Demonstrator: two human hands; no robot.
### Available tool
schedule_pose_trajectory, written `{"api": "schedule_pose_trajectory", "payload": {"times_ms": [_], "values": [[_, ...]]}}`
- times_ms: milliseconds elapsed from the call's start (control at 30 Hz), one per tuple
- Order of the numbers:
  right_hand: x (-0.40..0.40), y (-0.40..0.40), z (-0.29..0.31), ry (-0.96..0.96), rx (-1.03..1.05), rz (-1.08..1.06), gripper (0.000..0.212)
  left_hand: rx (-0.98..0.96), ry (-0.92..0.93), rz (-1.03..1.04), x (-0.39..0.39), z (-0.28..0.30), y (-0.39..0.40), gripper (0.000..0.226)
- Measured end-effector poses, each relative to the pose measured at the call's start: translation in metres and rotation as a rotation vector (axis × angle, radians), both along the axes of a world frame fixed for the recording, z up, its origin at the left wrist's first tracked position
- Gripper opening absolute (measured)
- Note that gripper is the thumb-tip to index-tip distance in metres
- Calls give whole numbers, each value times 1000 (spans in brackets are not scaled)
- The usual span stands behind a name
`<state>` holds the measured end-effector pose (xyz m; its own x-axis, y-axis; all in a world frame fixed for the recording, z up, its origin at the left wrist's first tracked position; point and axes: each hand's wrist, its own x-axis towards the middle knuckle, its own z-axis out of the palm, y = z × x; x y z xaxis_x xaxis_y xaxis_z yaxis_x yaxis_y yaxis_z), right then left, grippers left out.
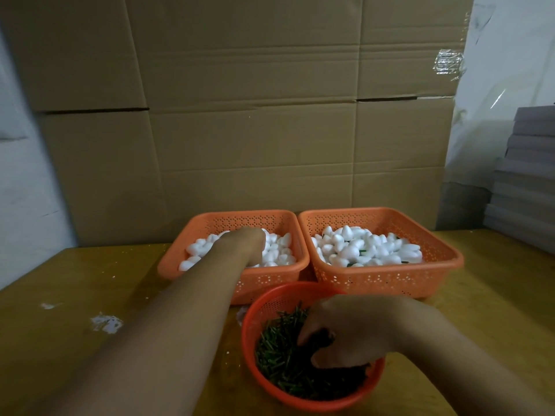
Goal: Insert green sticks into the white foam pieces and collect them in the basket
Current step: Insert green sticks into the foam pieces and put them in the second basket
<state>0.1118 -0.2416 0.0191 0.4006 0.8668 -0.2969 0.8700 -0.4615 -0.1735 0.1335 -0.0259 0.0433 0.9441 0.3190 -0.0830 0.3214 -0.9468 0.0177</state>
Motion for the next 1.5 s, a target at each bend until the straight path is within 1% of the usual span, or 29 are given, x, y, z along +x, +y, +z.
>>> {"api": "schedule_pose_trajectory", "payload": {"times_ms": [67, 133, 233, 367, 433, 533, 600, 700, 867, 1033, 1200, 1300, 1367, 1500], "values": [[0, 0, -1, -6, 8, 7, 42, 13, -40, -1, -2, -2, 2, 41], [1, 1, -2, -11, 10, 10, 40, -26, -125, -22, -3, -7, 7, 35], [4, 2, -7, -10, 23, -1, 37, -190, -322, -43, -2, -9, 18, 36], [10, 5, -12, 17, 102, -34, 25, -417, -606, -119, -9, -3, 20, 35], [13, 4, -13, 42, 146, -53, 18, -513, -684, -154, -19, 0, 16, 32], [15, 3, -11, 44, 166, -80, 16, -659, -752, -196, -39, 4, 9, 26], [15, 1, -10, 55, 143, -85, 15, -734, -750, -226, -54, 2, 4, 25], [13, 1, -10, 61, 88, -72, 24, -826, -728, -264, -73, -3, -4, 24], [9, 4, -12, 33, 112, -72, 23, -945, -675, -303, -90, -14, -9, 26], [10, 4, -12, 50, 105, -74, 28, -1076, -627, -310, -98, -23, -10, 36], [8, 4, -10, 44, 122, -73, 32, -997, -587, -372, -105, -18, -13, 31], [6, 4, -8, 54, 122, -79, 30, -1001, -597, -403, -110, -17, -15, 25], [4, 4, -6, 54, 119, -78, 28, -1030, -601, -411, -113, -16, -16, 26], [2, 3, -4, 30, 119, -71, 32, -1062, -634, -458, -118, -13, -17, 37]]}}
